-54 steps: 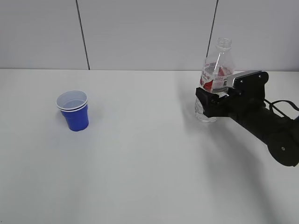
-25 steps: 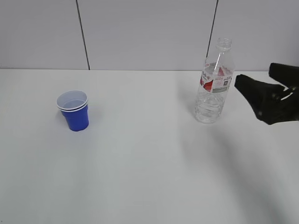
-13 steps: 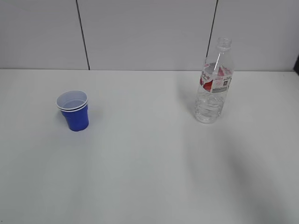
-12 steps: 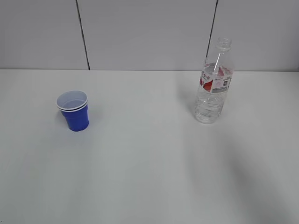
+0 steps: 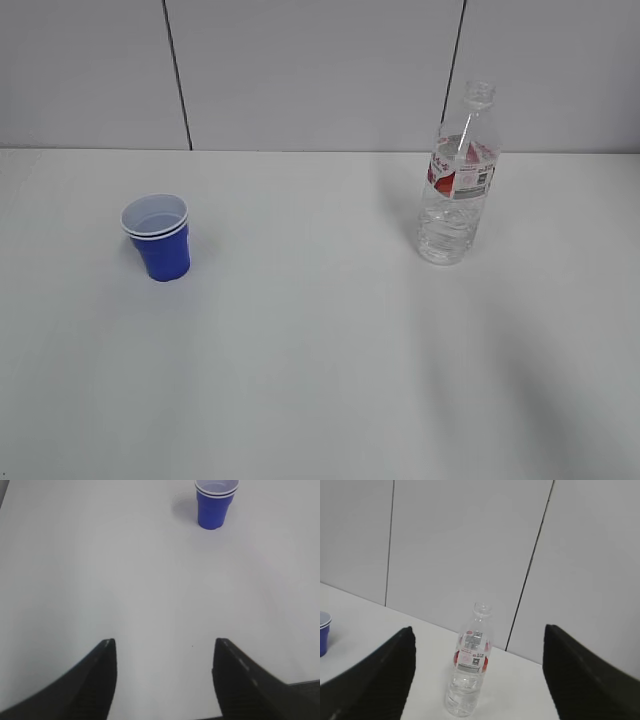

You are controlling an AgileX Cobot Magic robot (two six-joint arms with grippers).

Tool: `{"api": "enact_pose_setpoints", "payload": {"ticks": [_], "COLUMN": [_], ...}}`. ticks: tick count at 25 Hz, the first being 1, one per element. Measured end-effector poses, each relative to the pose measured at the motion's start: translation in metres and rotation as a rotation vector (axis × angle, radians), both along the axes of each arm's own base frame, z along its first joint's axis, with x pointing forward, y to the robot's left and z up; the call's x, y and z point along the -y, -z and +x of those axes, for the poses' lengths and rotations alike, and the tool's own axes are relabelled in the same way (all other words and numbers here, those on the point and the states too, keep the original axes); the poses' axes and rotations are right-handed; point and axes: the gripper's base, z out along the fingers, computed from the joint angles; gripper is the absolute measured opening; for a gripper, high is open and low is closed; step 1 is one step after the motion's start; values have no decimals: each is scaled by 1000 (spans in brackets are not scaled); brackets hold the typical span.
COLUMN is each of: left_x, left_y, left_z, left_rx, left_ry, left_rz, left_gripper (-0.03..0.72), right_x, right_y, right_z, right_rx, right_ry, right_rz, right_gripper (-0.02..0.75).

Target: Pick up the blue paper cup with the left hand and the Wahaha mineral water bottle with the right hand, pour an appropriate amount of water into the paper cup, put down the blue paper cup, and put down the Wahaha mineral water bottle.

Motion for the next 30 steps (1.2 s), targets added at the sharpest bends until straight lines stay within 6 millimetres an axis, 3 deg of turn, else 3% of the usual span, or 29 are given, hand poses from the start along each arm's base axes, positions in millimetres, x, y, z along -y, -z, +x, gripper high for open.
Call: {"api": "enact_pose_setpoints", "payload": {"ticks": [24,30], "left_x": [0,0], "left_y": [0,0], "left_z": [0,0], "left_rx": [0,0], "left_ry": [0,0], "left_rz": [0,0], "left_gripper": [459,459], "right_x": [0,5], "right_y": [1,-3], "right_z": [0,1], "right_rx": [-26,-1], "right_ry": [-5,44], "right_rz": [52,149], "right_gripper": [588,588]}}
